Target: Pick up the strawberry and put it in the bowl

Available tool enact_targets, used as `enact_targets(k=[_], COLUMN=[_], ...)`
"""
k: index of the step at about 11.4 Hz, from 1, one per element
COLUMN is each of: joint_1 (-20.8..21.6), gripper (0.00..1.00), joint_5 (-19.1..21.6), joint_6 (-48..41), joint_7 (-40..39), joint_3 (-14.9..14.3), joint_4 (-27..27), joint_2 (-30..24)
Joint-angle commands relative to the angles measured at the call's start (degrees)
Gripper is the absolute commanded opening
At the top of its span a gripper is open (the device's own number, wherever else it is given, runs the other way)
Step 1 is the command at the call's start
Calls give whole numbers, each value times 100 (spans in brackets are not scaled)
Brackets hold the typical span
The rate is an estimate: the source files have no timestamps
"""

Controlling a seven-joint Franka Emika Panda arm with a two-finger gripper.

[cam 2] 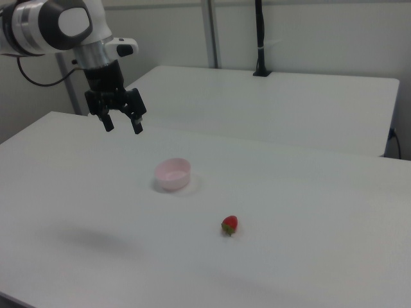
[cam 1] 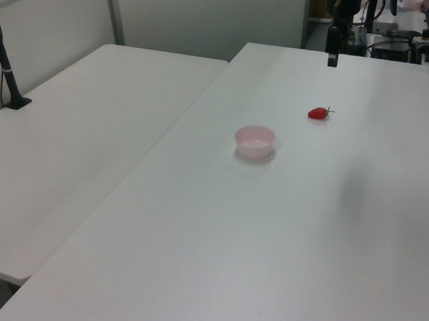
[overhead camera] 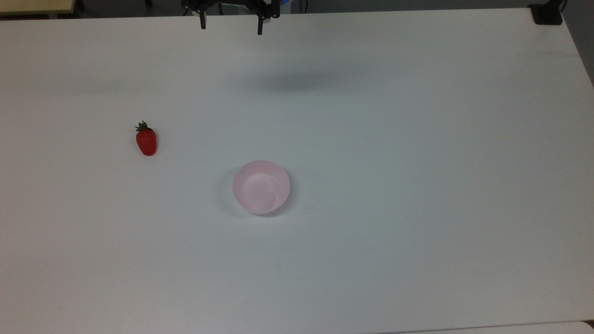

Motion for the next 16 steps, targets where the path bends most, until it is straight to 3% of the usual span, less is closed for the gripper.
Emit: enact_targets(k=[1,5,8,12,16], joint_1=[15,-282,-598,-1503,-1944], gripper=[100,100,100,100,100], joint_5=[118,118,118,118,110], joint_6=[-150,147,455,1517,2100], joint_7=[-62,-167,-719,-1808,-2233], joint_3=[-42,-78,-78,-78,-86], joint_4=[-33,-33,-33,-25,-25], joint_2=[-98,-27,227,1148,1992])
